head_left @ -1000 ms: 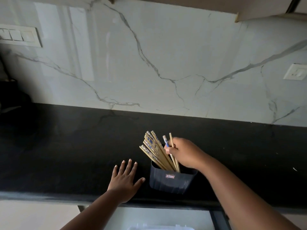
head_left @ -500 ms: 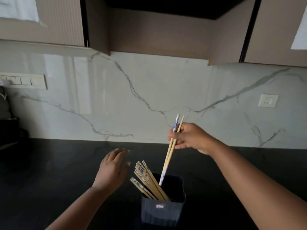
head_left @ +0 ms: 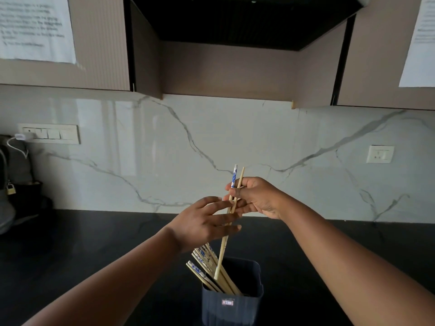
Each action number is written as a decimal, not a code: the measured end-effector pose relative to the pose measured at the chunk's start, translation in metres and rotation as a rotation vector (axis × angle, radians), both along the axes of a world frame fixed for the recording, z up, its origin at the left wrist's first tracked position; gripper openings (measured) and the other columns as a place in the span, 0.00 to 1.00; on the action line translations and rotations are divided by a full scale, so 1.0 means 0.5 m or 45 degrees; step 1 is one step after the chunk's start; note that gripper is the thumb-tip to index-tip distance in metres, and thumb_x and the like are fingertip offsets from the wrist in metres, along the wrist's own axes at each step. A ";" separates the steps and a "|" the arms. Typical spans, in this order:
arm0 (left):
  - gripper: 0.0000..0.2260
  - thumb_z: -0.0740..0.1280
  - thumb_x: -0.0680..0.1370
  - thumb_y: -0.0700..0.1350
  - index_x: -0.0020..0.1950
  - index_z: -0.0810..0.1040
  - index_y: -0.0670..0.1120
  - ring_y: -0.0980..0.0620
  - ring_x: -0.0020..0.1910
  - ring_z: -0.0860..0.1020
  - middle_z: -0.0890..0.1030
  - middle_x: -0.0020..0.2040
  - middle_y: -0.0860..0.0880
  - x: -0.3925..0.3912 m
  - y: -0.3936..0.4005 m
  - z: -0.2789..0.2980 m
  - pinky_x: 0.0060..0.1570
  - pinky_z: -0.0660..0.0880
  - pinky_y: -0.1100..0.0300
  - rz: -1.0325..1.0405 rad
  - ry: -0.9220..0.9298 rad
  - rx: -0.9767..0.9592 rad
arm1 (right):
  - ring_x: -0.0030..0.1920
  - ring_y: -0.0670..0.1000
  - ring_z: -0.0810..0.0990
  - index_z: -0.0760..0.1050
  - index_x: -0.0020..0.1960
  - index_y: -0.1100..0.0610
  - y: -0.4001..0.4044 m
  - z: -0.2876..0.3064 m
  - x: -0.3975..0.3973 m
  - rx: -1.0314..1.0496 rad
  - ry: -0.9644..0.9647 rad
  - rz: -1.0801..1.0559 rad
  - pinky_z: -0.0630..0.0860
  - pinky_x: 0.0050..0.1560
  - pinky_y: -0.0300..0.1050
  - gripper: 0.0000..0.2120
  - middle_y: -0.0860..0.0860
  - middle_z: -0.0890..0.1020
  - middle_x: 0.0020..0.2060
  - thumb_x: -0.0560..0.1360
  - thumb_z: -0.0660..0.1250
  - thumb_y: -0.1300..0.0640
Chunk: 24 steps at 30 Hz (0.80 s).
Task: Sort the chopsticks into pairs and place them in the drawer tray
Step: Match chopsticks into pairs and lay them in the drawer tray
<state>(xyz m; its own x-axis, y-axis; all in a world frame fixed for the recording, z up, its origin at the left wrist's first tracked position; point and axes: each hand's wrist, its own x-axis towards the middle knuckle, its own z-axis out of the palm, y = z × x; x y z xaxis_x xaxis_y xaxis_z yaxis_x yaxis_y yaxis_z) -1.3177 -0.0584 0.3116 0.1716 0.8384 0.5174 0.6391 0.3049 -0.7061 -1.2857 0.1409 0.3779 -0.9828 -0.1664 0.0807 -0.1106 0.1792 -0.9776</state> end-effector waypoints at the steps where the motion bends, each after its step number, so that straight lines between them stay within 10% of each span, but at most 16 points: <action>1: 0.14 0.67 0.78 0.42 0.63 0.80 0.54 0.47 0.63 0.78 0.80 0.63 0.54 -0.001 0.000 0.003 0.60 0.75 0.52 -0.005 0.007 -0.006 | 0.39 0.54 0.86 0.77 0.55 0.61 0.002 -0.001 0.001 -0.023 0.001 -0.009 0.83 0.35 0.45 0.08 0.57 0.86 0.44 0.77 0.67 0.60; 8: 0.18 0.72 0.75 0.40 0.65 0.78 0.46 0.47 0.55 0.82 0.84 0.57 0.49 -0.006 -0.011 0.029 0.52 0.80 0.54 -0.012 -0.328 0.123 | 0.41 0.56 0.86 0.78 0.54 0.59 0.045 0.004 -0.006 -0.080 0.038 -0.182 0.84 0.41 0.48 0.06 0.57 0.80 0.46 0.78 0.67 0.61; 14: 0.14 0.66 0.79 0.37 0.64 0.75 0.45 0.47 0.41 0.85 0.86 0.44 0.49 -0.001 0.044 0.084 0.47 0.82 0.53 0.174 -2.304 0.951 | 0.40 0.54 0.86 0.80 0.53 0.52 0.027 -0.015 -0.006 0.024 0.151 -0.126 0.83 0.39 0.44 0.11 0.57 0.83 0.42 0.73 0.72 0.64; 24: 0.13 0.72 0.74 0.39 0.59 0.80 0.47 0.45 0.39 0.85 0.85 0.41 0.42 -0.022 0.064 0.055 0.45 0.83 0.51 0.200 -2.299 0.877 | 0.32 0.50 0.85 0.79 0.47 0.57 -0.022 -0.052 -0.035 -0.042 0.232 -0.270 0.82 0.34 0.42 0.10 0.53 0.85 0.35 0.69 0.76 0.65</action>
<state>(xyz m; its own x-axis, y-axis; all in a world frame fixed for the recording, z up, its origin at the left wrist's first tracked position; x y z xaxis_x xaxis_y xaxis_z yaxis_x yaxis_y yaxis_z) -1.3284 -0.0263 0.3389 -0.9021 0.3983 0.1659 0.3053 0.3175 0.8978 -1.3033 0.1299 0.3518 -0.9641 0.0467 0.2614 -0.2487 0.1858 -0.9506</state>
